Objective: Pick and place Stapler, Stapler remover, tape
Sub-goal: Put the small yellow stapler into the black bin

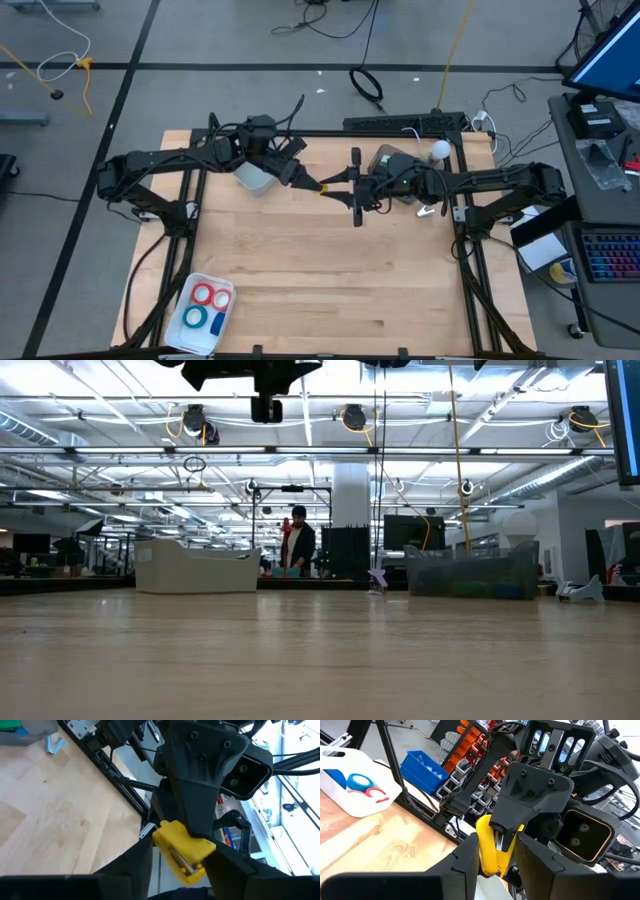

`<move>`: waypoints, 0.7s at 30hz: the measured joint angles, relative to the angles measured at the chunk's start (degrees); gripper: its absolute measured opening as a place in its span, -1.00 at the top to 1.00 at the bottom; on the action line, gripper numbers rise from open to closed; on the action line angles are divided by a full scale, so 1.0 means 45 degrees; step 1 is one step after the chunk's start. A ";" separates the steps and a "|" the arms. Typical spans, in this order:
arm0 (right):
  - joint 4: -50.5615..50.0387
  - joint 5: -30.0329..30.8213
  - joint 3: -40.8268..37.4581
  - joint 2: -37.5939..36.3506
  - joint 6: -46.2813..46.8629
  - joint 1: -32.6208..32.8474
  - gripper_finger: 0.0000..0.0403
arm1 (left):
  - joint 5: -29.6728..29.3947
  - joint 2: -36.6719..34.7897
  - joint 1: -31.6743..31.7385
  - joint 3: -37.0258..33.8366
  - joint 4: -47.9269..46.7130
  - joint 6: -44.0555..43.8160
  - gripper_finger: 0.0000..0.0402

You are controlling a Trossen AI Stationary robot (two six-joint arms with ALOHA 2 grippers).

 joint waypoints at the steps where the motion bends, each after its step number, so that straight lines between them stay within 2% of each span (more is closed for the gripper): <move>1: -0.0004 0.0073 -0.0001 0.0000 0.0000 0.0000 0.49 | -0.0011 0.0000 0.0013 0.0000 0.0005 -0.0001 0.12; 7: 0.0189 0.0442 0.0000 0.0019 0.0039 -0.0034 0.60 | -0.0095 0.0045 -0.0012 -0.0019 -0.0033 -0.0027 0.05; 14: 0.0149 0.0301 0.0000 0.0011 0.0078 -0.0049 0.61 | -0.0050 0.0034 -0.0024 -0.0019 -0.0017 -0.0141 0.23; 21: -0.0134 0.1813 0.0000 0.0010 0.0014 -0.0043 0.61 | 0.0529 0.0034 -0.0026 -0.0019 -0.0026 -0.0131 0.34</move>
